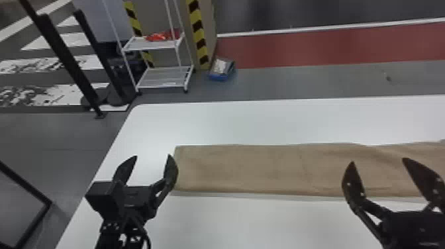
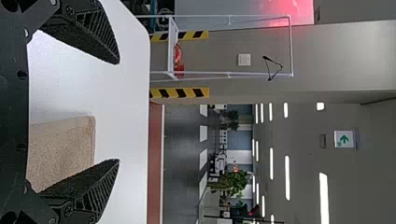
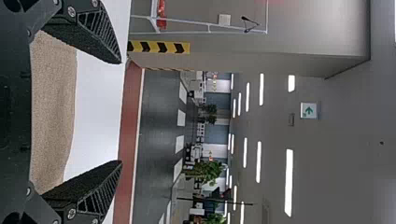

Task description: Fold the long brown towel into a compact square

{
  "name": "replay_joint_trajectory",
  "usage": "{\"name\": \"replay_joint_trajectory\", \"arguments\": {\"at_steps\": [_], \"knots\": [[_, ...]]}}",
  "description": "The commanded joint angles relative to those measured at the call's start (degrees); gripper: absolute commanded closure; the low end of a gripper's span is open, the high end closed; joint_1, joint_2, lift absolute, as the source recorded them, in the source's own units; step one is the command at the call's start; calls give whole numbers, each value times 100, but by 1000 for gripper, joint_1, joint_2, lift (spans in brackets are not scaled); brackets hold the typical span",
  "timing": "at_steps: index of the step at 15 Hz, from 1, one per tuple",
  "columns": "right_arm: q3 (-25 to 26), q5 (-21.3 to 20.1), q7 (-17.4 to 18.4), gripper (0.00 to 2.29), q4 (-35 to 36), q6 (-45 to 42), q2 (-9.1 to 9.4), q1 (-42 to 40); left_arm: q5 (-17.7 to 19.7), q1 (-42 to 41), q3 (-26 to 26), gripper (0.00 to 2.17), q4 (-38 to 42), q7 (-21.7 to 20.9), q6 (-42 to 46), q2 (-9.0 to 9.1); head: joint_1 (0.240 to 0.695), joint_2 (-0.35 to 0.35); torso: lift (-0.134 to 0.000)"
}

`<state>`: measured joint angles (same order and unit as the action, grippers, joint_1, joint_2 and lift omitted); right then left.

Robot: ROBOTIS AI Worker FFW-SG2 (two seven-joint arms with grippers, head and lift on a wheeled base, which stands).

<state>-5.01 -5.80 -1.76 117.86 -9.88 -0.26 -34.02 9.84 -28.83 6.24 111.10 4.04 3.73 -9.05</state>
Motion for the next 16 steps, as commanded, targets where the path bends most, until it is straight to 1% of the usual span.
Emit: {"name": "replay_joint_trajectory", "arguments": {"at_steps": [1,11,14,15,16], "knots": [[0,0,0,127,0,-17,32,-8,0,0,0,144,0,0,-18,0,695,203,-125],[0,0,0,130,0,-17,32,-8,18,0,0,137,0,-17,-53,-9,695,203,-125],[0,0,0,130,0,-17,32,-17,9,17,27,205,43,-184,-88,0,695,202,-125],[0,0,0,130,0,-17,32,-17,27,44,79,208,158,-404,-404,-9,695,200,-125],[0,0,0,130,-9,-17,32,-17,44,70,114,208,298,-518,-738,-9,695,193,-125]]}}
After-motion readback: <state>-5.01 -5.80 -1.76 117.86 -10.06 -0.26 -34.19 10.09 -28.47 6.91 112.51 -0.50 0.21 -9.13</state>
